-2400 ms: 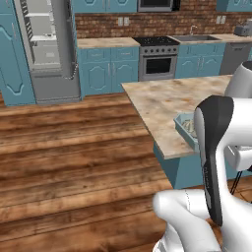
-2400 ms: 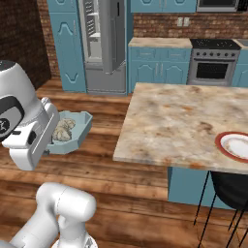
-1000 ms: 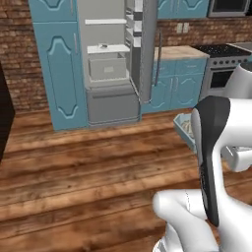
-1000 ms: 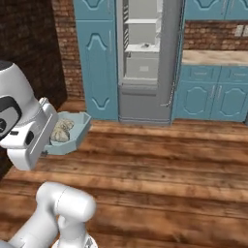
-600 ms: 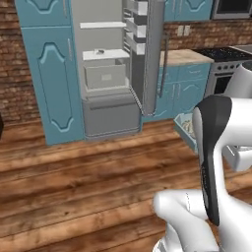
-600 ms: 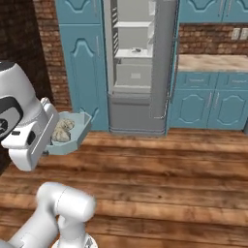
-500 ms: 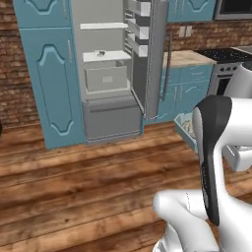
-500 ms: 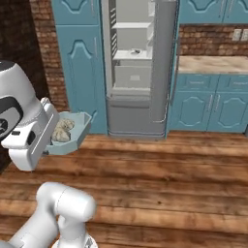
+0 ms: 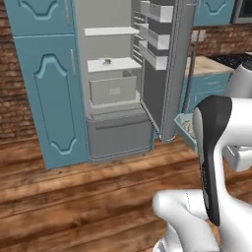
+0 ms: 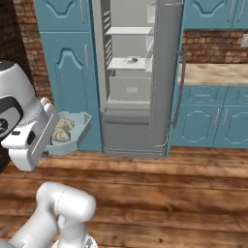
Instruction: Place two dumplings into each of the tupperware containers and then place the containers in the fridge.
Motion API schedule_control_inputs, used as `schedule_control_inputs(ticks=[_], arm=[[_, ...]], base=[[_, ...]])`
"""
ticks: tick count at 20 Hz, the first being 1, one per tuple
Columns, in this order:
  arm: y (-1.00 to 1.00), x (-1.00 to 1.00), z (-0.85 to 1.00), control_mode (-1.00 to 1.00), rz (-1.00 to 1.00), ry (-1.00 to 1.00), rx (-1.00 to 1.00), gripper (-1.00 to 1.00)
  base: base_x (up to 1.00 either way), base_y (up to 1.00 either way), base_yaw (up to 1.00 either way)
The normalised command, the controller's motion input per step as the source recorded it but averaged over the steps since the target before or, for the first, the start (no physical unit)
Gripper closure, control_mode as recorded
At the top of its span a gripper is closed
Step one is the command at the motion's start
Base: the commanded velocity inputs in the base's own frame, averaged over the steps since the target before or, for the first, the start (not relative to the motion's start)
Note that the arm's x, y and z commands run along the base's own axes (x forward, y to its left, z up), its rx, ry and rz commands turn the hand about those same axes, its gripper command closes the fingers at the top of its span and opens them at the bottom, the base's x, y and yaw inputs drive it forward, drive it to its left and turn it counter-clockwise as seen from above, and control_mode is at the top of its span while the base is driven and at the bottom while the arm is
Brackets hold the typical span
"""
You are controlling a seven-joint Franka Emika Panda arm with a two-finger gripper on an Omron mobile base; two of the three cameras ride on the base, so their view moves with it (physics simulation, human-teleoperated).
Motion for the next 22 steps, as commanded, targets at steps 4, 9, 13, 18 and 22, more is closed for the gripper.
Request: schedule_control_inputs(ticks=[4,9,13,18,22], arm=[[0.0,0.0,0.0,1.0,0.0,0.0,0.0,1.0],[0.0,0.0,0.0,1.0,0.0,0.0,0.0,1.0],[0.0,0.0,0.0,1.0,0.0,0.0,0.0,1.0],[0.0,0.0,0.0,1.0,0.0,0.0,0.0,1.0],[0.0,0.0,0.0,1.0,0.0,0.0,0.0,1.0]], base=[[1.0,0.0,0.0],[1.0,0.0,0.0],[1.0,0.0,0.0],[1.0,0.0,0.0],[1.0,-0.11,0.0]])
